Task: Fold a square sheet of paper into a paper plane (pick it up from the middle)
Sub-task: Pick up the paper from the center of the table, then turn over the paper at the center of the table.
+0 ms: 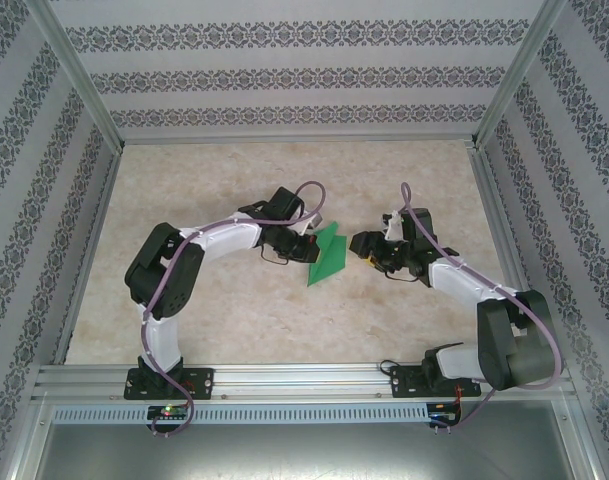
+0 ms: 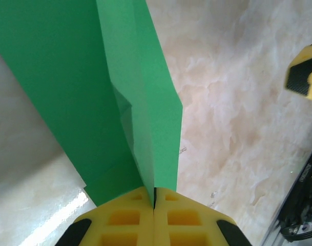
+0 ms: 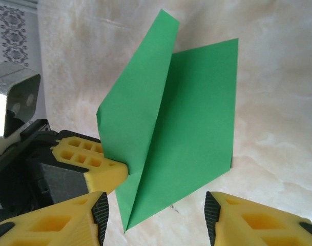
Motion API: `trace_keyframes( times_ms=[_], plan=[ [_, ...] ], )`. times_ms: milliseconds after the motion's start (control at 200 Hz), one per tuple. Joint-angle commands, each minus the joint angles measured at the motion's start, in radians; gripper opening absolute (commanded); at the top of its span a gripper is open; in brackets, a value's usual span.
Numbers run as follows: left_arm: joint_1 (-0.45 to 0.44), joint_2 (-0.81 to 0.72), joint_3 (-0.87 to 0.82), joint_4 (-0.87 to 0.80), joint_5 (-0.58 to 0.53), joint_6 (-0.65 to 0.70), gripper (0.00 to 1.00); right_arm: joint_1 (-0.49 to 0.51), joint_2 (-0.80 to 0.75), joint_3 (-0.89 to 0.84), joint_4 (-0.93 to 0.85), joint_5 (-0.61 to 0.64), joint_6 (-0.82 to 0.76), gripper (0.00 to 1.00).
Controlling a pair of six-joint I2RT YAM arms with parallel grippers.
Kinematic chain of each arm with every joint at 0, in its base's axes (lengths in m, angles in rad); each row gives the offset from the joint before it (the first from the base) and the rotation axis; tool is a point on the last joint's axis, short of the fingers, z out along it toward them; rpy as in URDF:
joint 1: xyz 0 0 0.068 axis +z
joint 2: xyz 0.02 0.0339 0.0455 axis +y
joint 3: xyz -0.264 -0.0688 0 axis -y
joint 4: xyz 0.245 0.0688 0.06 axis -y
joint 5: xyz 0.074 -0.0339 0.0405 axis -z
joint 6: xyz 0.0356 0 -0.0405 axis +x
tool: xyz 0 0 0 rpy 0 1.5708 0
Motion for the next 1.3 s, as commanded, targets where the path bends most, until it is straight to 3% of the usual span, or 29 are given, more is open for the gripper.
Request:
trace_keyframes(
  times_ms=[0, 375, 699, 979, 1294],
  plan=[
    [0.017, -0.075, 0.018, 0.065, 0.023, -0.046, 0.06, -0.003, -0.016, -0.043, 0.142, -0.050, 0.122, 0.57],
    [0.055, -0.174, 0.042, 0.124, 0.015, -0.156, 0.06, 0.025, -0.034, -0.066, 0.341, -0.060, 0.338, 0.66],
    [0.086, -0.267, -0.015, 0.301, -0.010, -0.340, 0.06, 0.089, -0.018, -0.051, 0.487, -0.021, 0.490, 0.67],
    [0.087, -0.277, -0.048, 0.376, 0.004, -0.407, 0.07, 0.134, 0.030, -0.018, 0.633, -0.012, 0.585, 0.64],
    [0.089, -0.273, -0.060, 0.392, 0.011, -0.426, 0.07, 0.152, 0.083, -0.005, 0.761, -0.034, 0.636, 0.52]
  ],
)
